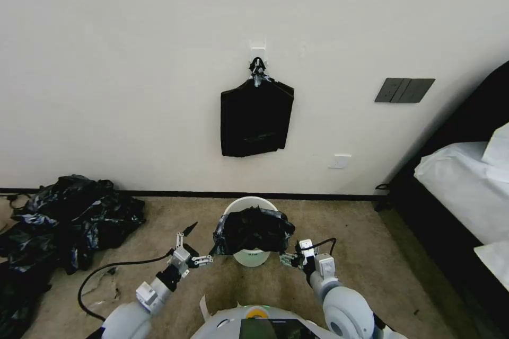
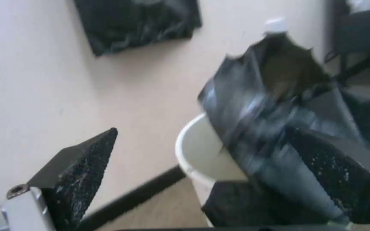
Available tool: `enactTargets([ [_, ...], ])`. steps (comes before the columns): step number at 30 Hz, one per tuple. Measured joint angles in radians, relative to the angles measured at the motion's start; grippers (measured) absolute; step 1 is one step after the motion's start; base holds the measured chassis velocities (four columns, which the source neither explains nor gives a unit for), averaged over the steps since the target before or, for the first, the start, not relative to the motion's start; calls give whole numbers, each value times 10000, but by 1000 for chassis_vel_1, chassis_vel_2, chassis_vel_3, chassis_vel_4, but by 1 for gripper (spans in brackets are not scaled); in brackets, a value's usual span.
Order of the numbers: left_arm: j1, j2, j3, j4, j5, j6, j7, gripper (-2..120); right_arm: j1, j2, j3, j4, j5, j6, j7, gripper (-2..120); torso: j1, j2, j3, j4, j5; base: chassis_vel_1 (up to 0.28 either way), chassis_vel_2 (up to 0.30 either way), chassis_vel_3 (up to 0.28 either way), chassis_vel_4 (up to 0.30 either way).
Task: Place a trash bag onto the trash bin.
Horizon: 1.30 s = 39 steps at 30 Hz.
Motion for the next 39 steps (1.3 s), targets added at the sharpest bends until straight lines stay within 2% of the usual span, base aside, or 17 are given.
enactTargets([
  [3, -27, 63, -422, 209, 107, -519, 821, 100, -28, -9, 4, 20, -6, -2, 6, 100, 0, 0, 0, 0, 2, 0, 0, 0, 0],
  [9, 45, 133, -884, 329, 314, -812, 1336, 100, -76, -16, 21, 112, -118, 46, 8, 100, 0, 0, 0, 0, 1, 0, 0, 0, 0],
  [10, 177, 73, -1054, 306, 425, -853, 1099, 100, -137, -18, 67, 208, -343, 226, -20, 100, 0, 0, 0, -2, 2, 0, 0, 0, 0],
  [12, 435, -215, -1112, 72, 527, -762, -34, 100, -289, -66, 178, 436, -671, 428, -142, 100, 0, 0, 0, 1, 3, 0, 0, 0, 0],
  [13, 435, -215, -1112, 72, 527, -762, -34, 100, -289, -66, 178, 436, -671, 428, -142, 100, 0, 0, 0, 1, 3, 0, 0, 0, 0],
  [16, 744, -867, -1103, -415, 739, -399, -1797, 100, -692, -363, 441, 995, -1119, 540, -412, 100, 0, 0, 0, 0, 3, 0, 0, 0, 0],
  [17, 744, -867, -1103, -415, 739, -399, -1797, 100, -692, -363, 441, 995, -1119, 540, -412, 100, 0, 0, 0, 0, 3, 0, 0, 0, 0],
  [19, 969, -1389, -1102, -847, 840, 79, -2780, 100, -978, -720, 618, 1387, -1632, 710, -653, 100, 0, 0, -1, 0, 3, 0, 0, 0, 0],
  [20, 969, -1389, -1102, -847, 840, 79, -2780, 100, -978, -720, 618, 1387, -1632, 710, -653, 100, 0, 0, -1, 0, 3, 0, 0, 0, 0],
  [21, 1080, -1783, -1098, -1132, 895, 413, -3263, 100, -1150, -1087, 791, 1764, -2001, 936, -951, 100, 0, 0, -1, 0, 5, 0, 0, 0, 0],
  [24, 1197, -2304, -1083, -1426, 957, 731, -3626, 100, -1169, -1653, 1150, 2404, -2043, 1038, -1379, 100, 0, 0, -1, -3, 4, 0, 0, 0, 0],
  [27, 1375, -3082, -970, -1754, 1137, 1249, -4127, 100, -198, -2803, 2000, 2978, -627, 234, -2516, 100, 0, 0, -1, -1, 3, 0, 0, 0, 0],
  [28, 1375, -3082, -970, -1754, 1137, 1249, -4127, 100, -198, -2803, 2000, 2978, -627, 234, -2516, 100, 0, 0, -1, -1, 3, 0, 0, 0, 0],
  [31, 1632, -3610, -893, -2071, 1386, 1675, -4354, 100, 1549, -3667, 2239, 2829, 1345, -595, -3142, 100, 0, 0, -1, 3, 3, 0, 0, 0, 0],
  [35, 1904, -4096, -814, -2337, 1699, 2092, -4589, 100, 4118, -4178, 1615, 1642, 3350, -1448, -3637, 100, 0, 0, 0, 2, 7, 0, 0, 0, 0],
  [36, 1904, -4096, -814, -2337, 1699, 2092, -4589, 100, 4118, -4178, 1615, 1642, 3350, -1448, -3637, 100, 0, 0, 0, 2, 7, 0, 0, 0, 0],
  [39, 1980, -4393, -659, -2359, 2026, 2188, -4654, 100, 7063, -4298, 305, 26, 5515, -2179, -4060, 100, 0, 0, 0, 0, 6, 0, 0, 0, 0],
])
